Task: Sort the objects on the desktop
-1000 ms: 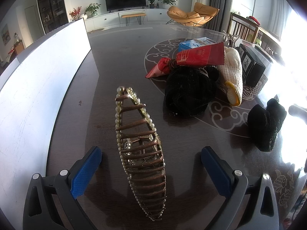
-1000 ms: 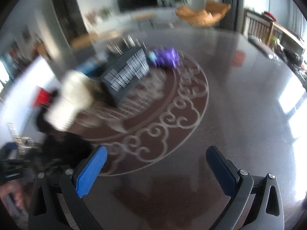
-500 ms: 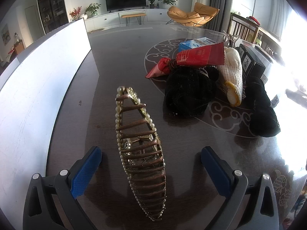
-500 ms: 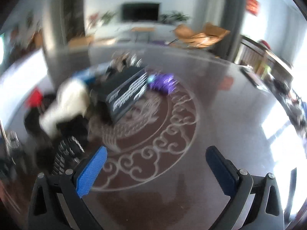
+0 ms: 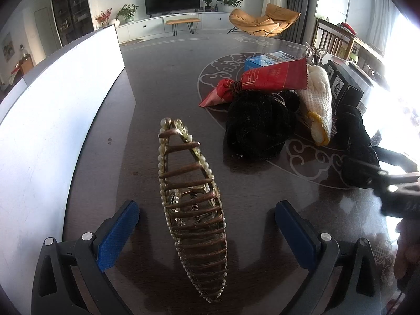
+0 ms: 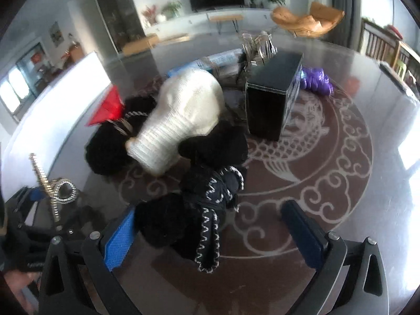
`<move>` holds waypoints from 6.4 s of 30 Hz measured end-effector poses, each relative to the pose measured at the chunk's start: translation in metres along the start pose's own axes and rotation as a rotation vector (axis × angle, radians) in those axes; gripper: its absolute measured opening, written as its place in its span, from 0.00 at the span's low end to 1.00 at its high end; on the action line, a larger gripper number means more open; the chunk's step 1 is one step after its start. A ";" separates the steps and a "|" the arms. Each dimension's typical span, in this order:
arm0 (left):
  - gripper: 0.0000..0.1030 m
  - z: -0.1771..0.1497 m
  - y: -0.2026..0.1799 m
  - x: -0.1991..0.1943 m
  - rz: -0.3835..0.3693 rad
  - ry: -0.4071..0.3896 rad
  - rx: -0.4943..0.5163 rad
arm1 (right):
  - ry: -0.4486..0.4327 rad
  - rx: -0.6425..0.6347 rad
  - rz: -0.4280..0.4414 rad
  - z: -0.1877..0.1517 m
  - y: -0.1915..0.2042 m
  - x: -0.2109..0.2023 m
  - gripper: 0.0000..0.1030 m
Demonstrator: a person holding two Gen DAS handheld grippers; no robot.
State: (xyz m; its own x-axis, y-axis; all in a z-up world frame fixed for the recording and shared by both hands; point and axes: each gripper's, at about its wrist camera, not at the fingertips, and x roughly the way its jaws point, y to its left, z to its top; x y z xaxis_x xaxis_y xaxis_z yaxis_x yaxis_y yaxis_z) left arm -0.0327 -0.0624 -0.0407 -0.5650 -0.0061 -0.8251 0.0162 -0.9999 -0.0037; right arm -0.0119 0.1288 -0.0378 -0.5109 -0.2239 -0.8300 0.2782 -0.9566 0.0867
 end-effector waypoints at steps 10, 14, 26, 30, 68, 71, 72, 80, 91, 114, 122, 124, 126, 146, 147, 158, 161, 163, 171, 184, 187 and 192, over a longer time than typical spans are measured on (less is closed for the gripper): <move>1.00 -0.001 0.000 0.001 0.003 0.000 0.001 | -0.006 -0.093 -0.059 -0.005 0.016 0.005 1.00; 1.00 -0.001 0.000 0.001 0.003 0.000 0.000 | -0.013 -0.092 -0.059 -0.008 0.016 0.008 1.00; 1.00 -0.001 0.000 0.002 0.003 0.000 -0.001 | -0.014 -0.091 -0.059 -0.012 0.014 0.002 1.00; 1.00 -0.001 0.000 0.002 0.003 0.000 0.000 | -0.015 -0.091 -0.060 -0.012 0.014 0.002 1.00; 0.37 -0.032 0.013 -0.095 -0.230 -0.131 -0.065 | 0.016 -0.090 0.199 -0.009 0.008 -0.055 0.35; 0.37 -0.027 0.021 -0.125 -0.277 -0.165 -0.083 | -0.007 -0.154 0.248 -0.006 0.042 -0.075 0.35; 0.37 -0.023 0.027 -0.134 -0.287 -0.177 -0.089 | -0.023 -0.176 0.267 -0.010 0.058 -0.088 0.35; 0.36 -0.011 0.071 -0.191 -0.272 -0.239 -0.099 | -0.129 -0.252 0.399 0.027 0.128 -0.123 0.35; 0.35 -0.020 0.086 -0.194 -0.276 -0.245 -0.129 | -0.107 -0.259 0.354 0.012 0.110 -0.133 0.35; 0.35 -0.047 0.312 -0.155 0.083 -0.137 -0.416 | 0.033 -0.608 0.545 0.027 0.365 -0.078 0.36; 0.91 -0.055 0.318 -0.114 0.179 0.020 -0.381 | 0.079 -0.746 0.404 -0.011 0.406 -0.050 0.87; 0.93 -0.056 0.307 -0.108 0.259 0.041 -0.296 | 0.090 -0.791 0.351 -0.020 0.413 -0.046 0.90; 0.93 -0.058 0.299 -0.100 0.286 0.067 -0.258 | 0.082 -0.818 0.318 -0.024 0.414 -0.046 0.90; 0.93 -0.056 0.271 -0.110 0.232 -0.017 -0.392 | -0.029 -0.754 0.387 -0.015 0.359 -0.069 0.91; 0.93 -0.059 0.271 -0.115 0.232 -0.046 -0.410 | -0.038 -0.732 0.407 -0.015 0.353 -0.076 0.92; 1.00 -0.066 0.238 -0.147 0.241 -0.206 -0.427 | -0.213 -0.449 0.387 0.012 0.222 -0.099 1.00; 1.00 -0.055 0.212 -0.163 0.210 -0.270 -0.387 | -0.237 -0.365 0.307 0.006 0.163 -0.092 1.00; 1.00 -0.044 0.194 -0.171 0.181 -0.298 -0.356 | -0.237 -0.305 0.234 0.000 0.120 -0.082 1.00; 1.00 0.000 0.074 -0.194 -0.039 -0.377 -0.151 | -0.123 -0.046 -0.060 -0.010 -0.053 -0.051 1.00; 1.00 0.004 -0.053 -0.080 -0.119 -0.131 0.027 | -0.066 0.067 -0.132 -0.006 -0.124 -0.029 1.00; 1.00 -0.005 -0.052 -0.047 -0.103 -0.072 0.006 | -0.090 0.063 -0.150 -0.005 -0.123 -0.032 1.00; 1.00 -0.003 -0.049 -0.021 -0.056 -0.068 -0.025 | -0.123 0.053 -0.189 -0.004 -0.115 -0.034 1.00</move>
State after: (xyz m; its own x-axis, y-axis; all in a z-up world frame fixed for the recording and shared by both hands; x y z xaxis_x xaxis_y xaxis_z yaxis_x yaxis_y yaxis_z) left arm -0.0188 -0.0136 -0.0252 -0.6203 0.0482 -0.7829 0.0030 -0.9980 -0.0637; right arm -0.0234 0.2471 -0.0219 -0.6457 -0.0580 -0.7613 0.1268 -0.9914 -0.0320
